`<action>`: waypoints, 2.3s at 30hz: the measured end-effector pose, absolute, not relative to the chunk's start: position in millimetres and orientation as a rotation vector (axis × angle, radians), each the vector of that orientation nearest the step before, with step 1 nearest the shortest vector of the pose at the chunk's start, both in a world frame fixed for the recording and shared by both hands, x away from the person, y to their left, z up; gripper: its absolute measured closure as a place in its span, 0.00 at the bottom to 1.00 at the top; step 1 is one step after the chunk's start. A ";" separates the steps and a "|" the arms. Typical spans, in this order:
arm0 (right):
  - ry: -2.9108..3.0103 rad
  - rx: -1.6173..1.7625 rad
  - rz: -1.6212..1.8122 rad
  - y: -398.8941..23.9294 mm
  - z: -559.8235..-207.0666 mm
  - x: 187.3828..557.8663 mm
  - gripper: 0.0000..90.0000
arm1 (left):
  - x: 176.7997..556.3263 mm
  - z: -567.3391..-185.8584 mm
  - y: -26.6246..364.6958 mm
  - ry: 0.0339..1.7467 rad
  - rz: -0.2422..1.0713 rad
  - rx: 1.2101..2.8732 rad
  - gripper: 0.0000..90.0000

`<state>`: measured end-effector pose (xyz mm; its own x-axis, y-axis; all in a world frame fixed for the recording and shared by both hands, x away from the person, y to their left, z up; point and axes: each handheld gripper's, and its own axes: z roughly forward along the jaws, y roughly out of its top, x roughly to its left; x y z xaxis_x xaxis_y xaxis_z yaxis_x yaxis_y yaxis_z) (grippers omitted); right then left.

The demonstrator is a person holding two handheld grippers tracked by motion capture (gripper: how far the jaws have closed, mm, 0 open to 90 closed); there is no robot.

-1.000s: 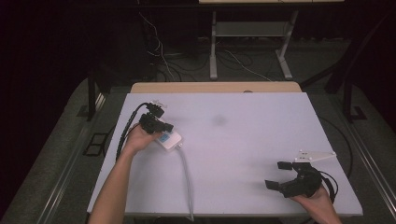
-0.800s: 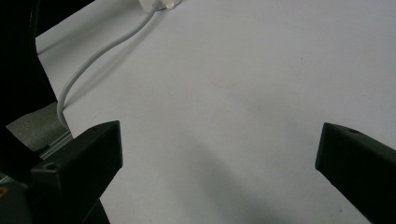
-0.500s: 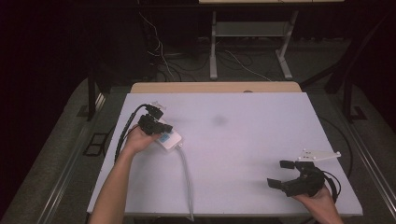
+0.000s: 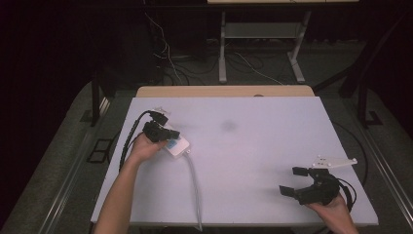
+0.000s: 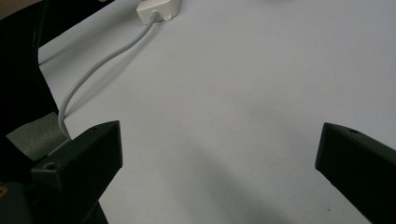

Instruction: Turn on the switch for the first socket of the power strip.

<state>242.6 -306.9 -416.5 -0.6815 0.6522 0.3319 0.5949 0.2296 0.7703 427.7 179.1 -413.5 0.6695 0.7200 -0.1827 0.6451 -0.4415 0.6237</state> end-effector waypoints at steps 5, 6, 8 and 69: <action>2.402 1.228 1.478 -309.0 -415.1 242.5 0.00 | 426.0 -414.2 177.1 1.063 0.161 2.202 1.00; 2.398 1.228 1.480 -309.9 -414.4 242.3 0.00 | 425.8 -414.2 177.1 1.072 0.158 2.197 1.00; 2.387 1.232 1.488 -311.8 -413.4 241.8 0.00 | 425.5 -413.8 176.1 1.073 0.168 2.204 1.00; 2.373 1.249 1.486 -315.9 -415.0 244.5 0.00 | 388.4 -374.8 198.0 1.124 0.251 2.012 0.92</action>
